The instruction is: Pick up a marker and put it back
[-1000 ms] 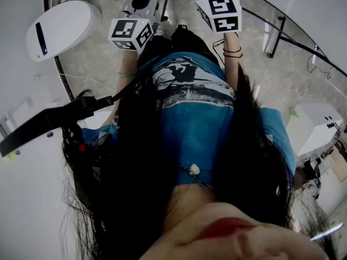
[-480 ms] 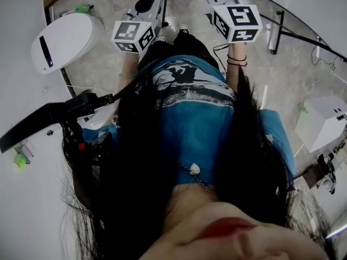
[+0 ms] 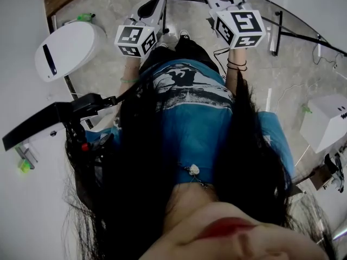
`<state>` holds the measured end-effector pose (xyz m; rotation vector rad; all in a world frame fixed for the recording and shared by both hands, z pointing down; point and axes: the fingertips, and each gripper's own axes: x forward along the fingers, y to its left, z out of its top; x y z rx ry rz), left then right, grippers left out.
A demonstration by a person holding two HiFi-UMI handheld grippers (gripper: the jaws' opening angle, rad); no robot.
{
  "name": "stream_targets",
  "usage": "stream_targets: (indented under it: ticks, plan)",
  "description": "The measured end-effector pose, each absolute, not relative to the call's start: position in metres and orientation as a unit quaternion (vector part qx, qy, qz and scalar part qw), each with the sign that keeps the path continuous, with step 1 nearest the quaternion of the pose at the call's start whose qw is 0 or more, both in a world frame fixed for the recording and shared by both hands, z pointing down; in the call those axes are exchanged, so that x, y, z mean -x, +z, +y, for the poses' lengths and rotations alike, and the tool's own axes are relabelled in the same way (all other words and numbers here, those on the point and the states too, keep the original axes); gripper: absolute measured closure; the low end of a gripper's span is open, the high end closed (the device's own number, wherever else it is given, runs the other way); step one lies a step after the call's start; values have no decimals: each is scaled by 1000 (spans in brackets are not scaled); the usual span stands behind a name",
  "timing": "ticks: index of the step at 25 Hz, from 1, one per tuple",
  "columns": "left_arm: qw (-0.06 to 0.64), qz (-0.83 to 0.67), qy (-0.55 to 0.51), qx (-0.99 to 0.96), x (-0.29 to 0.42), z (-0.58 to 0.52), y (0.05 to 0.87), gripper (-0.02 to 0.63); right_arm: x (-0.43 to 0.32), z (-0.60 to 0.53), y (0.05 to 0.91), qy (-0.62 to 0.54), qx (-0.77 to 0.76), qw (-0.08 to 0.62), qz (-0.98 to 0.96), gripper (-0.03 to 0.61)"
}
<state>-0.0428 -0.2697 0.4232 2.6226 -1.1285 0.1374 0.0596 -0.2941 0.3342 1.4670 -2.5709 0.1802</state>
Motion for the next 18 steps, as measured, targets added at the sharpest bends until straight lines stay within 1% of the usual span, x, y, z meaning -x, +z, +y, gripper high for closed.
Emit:
stream_targets:
  ticks: [10,18]
  plan:
    - [134,-388,56,-910,41,-269,426,615,-57,-296,338,63,-488,89,-866,495]
    - [140,-392,29,-909,43,-272,419,614,-57,-297,338,63,-487,90,-867,495]
